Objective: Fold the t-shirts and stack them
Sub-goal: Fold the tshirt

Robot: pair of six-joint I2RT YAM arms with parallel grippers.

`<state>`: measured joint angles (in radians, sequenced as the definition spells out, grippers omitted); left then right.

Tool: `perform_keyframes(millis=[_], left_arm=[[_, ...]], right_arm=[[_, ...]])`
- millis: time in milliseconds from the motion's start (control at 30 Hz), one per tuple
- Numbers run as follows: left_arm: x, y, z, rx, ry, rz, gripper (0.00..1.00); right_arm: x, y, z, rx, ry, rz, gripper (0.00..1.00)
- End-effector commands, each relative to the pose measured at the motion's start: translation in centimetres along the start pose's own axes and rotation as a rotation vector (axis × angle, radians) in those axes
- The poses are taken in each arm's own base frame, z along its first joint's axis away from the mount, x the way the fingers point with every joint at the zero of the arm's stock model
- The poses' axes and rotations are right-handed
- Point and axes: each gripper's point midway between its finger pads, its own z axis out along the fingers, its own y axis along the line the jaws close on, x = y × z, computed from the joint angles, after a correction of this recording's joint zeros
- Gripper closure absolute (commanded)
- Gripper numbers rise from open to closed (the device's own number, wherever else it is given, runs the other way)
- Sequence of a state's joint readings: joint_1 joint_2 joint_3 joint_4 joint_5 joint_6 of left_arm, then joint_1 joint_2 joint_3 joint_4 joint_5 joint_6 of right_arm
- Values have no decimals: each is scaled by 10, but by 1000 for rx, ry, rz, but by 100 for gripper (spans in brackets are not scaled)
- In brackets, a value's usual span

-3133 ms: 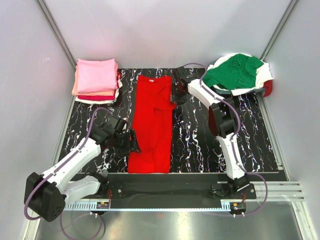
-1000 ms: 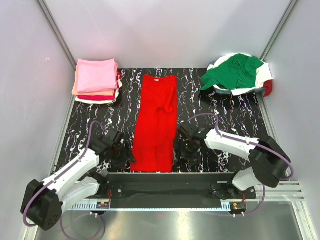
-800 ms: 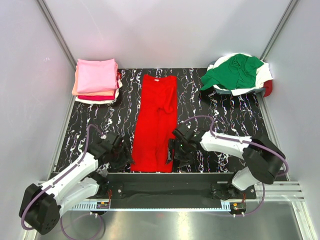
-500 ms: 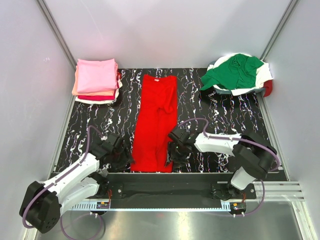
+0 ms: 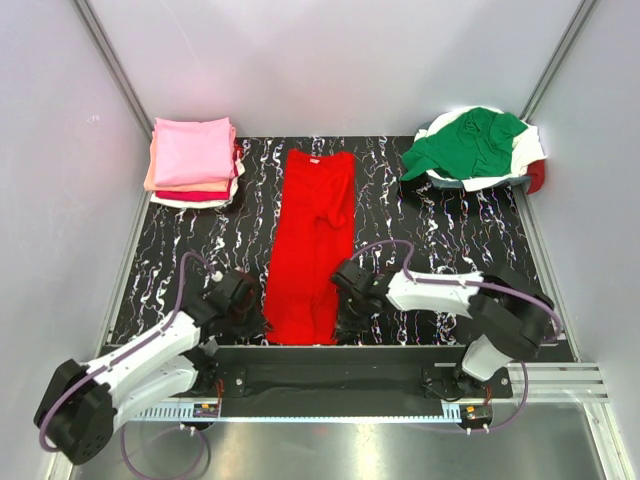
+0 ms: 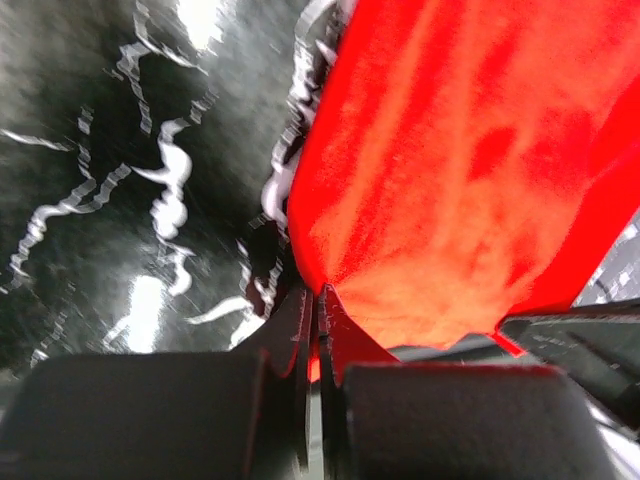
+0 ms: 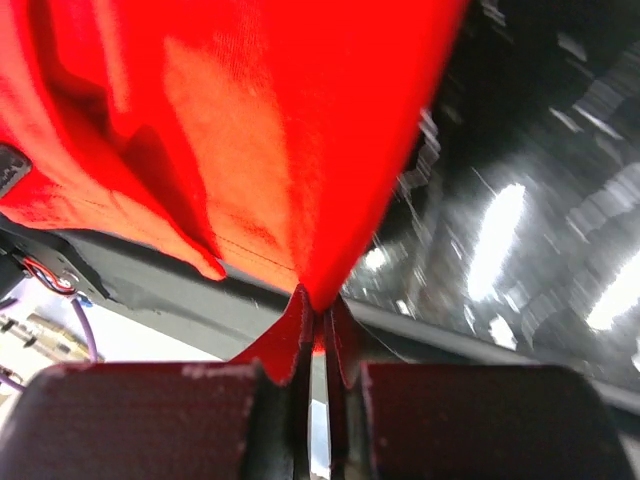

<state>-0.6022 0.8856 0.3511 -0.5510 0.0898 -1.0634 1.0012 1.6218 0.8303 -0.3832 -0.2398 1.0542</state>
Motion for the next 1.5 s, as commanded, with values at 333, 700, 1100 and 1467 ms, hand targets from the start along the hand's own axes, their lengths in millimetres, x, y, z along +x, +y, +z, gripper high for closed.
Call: perform_keyframes(millis=[333, 700, 1100, 1467], left_arm=[[-7, -55, -67, 149, -33, 33, 100], [-69, -128, -87, 106, -62, 227, 100], [-169, -173, -34, 63, -4, 248, 100], [-227, -160, 46, -31, 103, 205, 84]], right_arm=[[2, -15, -99, -20, -212, 64, 100], [-102, 3, -154, -61, -377, 30, 100], [-228, 15, -149, -48, -374, -30, 100], [-302, -19, -79, 16, -293, 20, 99]])
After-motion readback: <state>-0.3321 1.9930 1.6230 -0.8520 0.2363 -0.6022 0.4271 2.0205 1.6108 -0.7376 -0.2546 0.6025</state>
